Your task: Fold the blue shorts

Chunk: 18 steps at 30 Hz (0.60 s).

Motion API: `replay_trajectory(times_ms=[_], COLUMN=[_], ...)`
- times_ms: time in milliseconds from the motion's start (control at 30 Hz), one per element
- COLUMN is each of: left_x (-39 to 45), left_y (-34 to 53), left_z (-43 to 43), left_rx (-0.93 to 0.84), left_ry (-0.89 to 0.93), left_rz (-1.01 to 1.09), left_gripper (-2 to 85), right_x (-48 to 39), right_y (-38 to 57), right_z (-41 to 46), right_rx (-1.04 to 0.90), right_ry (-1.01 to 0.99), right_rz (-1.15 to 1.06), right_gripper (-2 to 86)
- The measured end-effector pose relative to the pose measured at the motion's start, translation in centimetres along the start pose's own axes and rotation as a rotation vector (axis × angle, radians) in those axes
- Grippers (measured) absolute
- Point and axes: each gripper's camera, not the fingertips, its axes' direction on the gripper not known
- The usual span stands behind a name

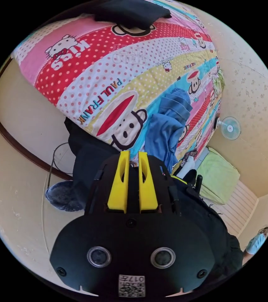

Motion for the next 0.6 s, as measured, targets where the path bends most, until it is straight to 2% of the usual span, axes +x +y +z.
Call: replay_trajectory(times_ms=[200, 400, 533, 600], left_x=[7.8, 13.8, 15.6, 15.8], left_y=[-3.8, -5.8, -5.4, -5.3], left_z=[2.3, 3.7, 2.6, 1.9], left_rx=[-0.097, -0.149, -0.117, -0.097], left_ry=[-0.001, 0.047, 0.095, 0.083], left_rz=[0.17, 0.283, 0.323, 0.332], left_gripper=[6.3, 6.4, 6.5, 6.7], right_x=[-0.2, -1.0, -0.6, -1.2], right_y=[-9.0, -18.8, -22.8, -24.0], right_z=[-7.3, -8.7, -5.6, -2.9], right_rx=[0.267, 0.461, 0.441, 0.409], right_ry=[-0.167, -0.177, -0.298, -0.498], right_rz=[-0.025, 0.051, 0.139, 0.216], right_gripper=[7.3, 10.8, 9.9, 5.2])
